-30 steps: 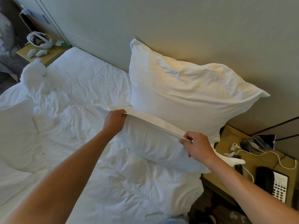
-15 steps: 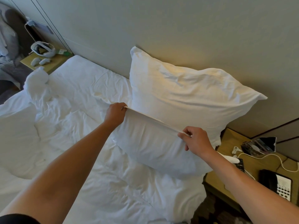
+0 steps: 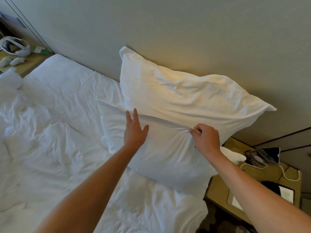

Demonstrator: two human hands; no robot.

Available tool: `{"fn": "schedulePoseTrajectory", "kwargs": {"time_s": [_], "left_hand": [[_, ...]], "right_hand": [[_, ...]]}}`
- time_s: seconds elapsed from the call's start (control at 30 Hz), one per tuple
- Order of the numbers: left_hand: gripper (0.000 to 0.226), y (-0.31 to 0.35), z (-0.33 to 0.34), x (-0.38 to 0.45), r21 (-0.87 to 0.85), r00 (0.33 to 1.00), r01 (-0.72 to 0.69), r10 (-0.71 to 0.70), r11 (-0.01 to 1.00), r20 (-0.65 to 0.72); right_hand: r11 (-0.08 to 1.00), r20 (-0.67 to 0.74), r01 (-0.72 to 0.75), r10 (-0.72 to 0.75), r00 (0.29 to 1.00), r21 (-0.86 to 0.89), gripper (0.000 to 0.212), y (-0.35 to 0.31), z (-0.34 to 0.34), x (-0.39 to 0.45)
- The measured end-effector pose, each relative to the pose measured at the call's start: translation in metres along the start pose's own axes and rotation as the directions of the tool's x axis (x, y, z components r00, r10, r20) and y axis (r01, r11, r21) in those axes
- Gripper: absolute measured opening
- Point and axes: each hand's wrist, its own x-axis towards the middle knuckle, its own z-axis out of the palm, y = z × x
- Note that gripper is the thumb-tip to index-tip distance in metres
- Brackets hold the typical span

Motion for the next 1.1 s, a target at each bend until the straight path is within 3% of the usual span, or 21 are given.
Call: {"fn": "schedulePoseTrajectory", "kwargs": {"time_s": [0.13,0.2,0.23,0.33,0.43,0.53,0.73,1.1], "left_hand": [[0.101,0.004,0.049,-0.032,-0.05,0.981,0.131,-0.122,0.99,0.153],[0.1,0.007,0.066,-0.044,-0.044,0.972,0.145,-0.134,0.989,0.191],[0.098,0.008,0.073,-0.049,-0.046,0.971,0.147,-0.136,0.988,0.198],[0.093,0.014,0.087,-0.062,-0.014,0.973,0.133,-0.128,0.991,0.193],[0.091,0.018,0.096,-0.076,0.019,0.975,0.105,-0.106,0.994,0.194],[0.09,0.023,0.102,-0.092,0.028,0.972,0.095,-0.099,0.995,0.213],[0.088,0.047,0.115,-0.126,0.022,0.954,0.115,-0.117,0.993,0.278],[0.087,0.104,0.145,-0.169,-0.006,0.919,0.295,-0.282,0.956,0.276]], "right_hand": [[0.999,0.03,0.022,-0.021,0.999,-0.028,0.028,0.013,0.011,-0.003],[0.991,0.057,0.091,-0.086,0.995,-0.096,0.013,0.016,0.016,-0.005],[0.98,0.071,0.137,-0.128,0.989,-0.141,0.016,0.019,0.018,-0.007],[0.903,0.123,0.296,-0.271,0.955,-0.312,0.055,0.035,0.018,-0.018],[0.807,0.222,0.422,-0.36,0.906,-0.412,0.063,0.062,0.012,-0.035],[0.79,0.329,0.43,-0.304,0.894,-0.437,0.064,0.092,0.003,-0.053],[0.822,0.375,0.357,-0.192,0.907,-0.444,0.066,0.131,-0.019,-0.07],[0.833,0.54,0.468,-0.259,0.801,-0.295,0.07,0.169,-0.042,-0.05]]}}
